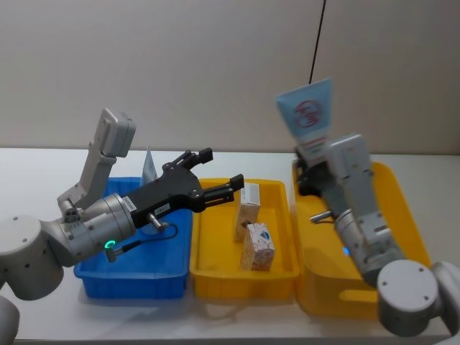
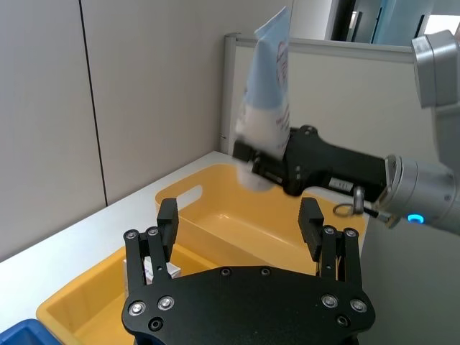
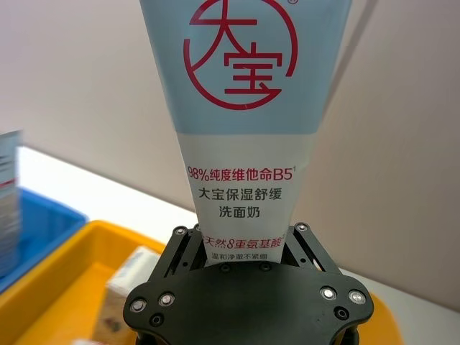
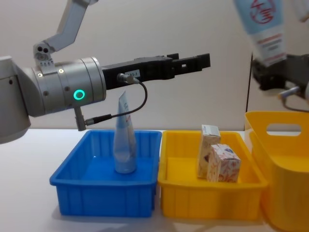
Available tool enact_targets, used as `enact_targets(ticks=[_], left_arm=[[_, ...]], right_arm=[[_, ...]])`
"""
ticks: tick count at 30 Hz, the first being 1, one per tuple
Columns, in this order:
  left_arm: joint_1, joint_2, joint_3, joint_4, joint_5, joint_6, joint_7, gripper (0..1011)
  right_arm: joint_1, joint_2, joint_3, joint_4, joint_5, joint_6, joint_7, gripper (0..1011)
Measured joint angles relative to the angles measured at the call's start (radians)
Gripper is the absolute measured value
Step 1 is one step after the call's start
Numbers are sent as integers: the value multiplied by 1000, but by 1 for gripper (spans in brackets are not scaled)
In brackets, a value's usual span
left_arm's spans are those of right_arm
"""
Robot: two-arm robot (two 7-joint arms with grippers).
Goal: Bimanual collaborative sorting of washing and personal care products
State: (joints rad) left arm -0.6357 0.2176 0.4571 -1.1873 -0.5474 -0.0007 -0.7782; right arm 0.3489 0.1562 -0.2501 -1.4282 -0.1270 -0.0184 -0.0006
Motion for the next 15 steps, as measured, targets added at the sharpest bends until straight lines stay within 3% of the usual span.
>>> enact_targets(ticks=[8,15], left_arm=[[0,0,0,0,0,0,0,1001],[0,0,0,0,0,0,0,1001]], right_arm=[[-21,-13,73,-46,38,62,-32,308],[-58,-28,124,-110,82,160,-35,308]])
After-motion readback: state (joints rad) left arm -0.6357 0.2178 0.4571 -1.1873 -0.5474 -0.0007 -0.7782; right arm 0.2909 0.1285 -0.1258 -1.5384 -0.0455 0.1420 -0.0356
